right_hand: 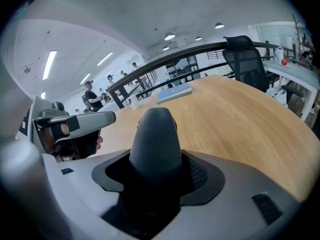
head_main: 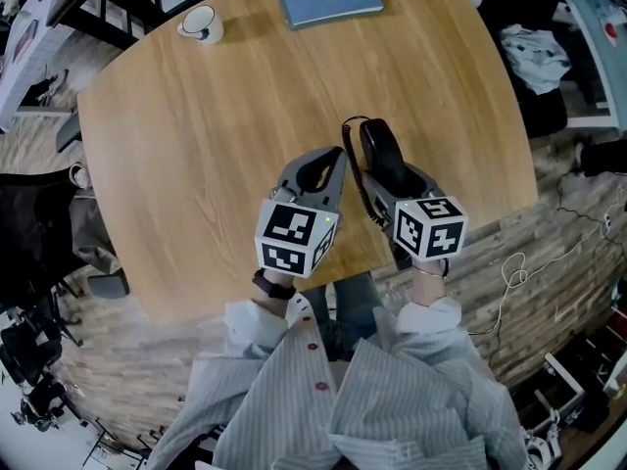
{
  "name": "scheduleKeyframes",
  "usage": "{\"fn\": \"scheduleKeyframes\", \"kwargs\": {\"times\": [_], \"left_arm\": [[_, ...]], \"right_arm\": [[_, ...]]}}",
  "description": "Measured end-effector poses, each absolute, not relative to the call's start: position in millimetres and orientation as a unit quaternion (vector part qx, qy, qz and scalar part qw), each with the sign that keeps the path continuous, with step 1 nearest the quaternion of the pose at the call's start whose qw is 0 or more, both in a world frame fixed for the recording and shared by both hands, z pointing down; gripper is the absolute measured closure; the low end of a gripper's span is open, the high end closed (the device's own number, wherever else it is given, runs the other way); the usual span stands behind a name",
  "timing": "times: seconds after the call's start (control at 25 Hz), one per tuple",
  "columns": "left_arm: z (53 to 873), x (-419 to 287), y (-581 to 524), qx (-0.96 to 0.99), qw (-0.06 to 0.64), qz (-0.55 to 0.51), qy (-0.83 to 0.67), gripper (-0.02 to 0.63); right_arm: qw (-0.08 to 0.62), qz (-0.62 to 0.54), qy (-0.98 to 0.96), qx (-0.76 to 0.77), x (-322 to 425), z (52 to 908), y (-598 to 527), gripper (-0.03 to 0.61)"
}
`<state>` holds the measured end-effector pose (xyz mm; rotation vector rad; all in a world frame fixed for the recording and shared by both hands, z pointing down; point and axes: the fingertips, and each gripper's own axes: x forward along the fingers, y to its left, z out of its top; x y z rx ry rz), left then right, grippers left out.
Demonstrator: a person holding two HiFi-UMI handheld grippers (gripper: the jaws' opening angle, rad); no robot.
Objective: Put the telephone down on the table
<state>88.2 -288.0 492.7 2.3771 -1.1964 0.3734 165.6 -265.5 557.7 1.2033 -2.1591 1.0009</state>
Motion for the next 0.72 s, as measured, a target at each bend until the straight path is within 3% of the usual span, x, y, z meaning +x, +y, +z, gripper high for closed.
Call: {"fn": "scheduleKeyframes", "kwargs": {"times": [0.72], "left_arm": [[559, 94, -296, 0.849, 0.264, 0.166, -0.426, 0.604]], "right_arm": [[0.285, 0.355, -0.766, 0.454, 192, 613, -274, 0.283]]}}
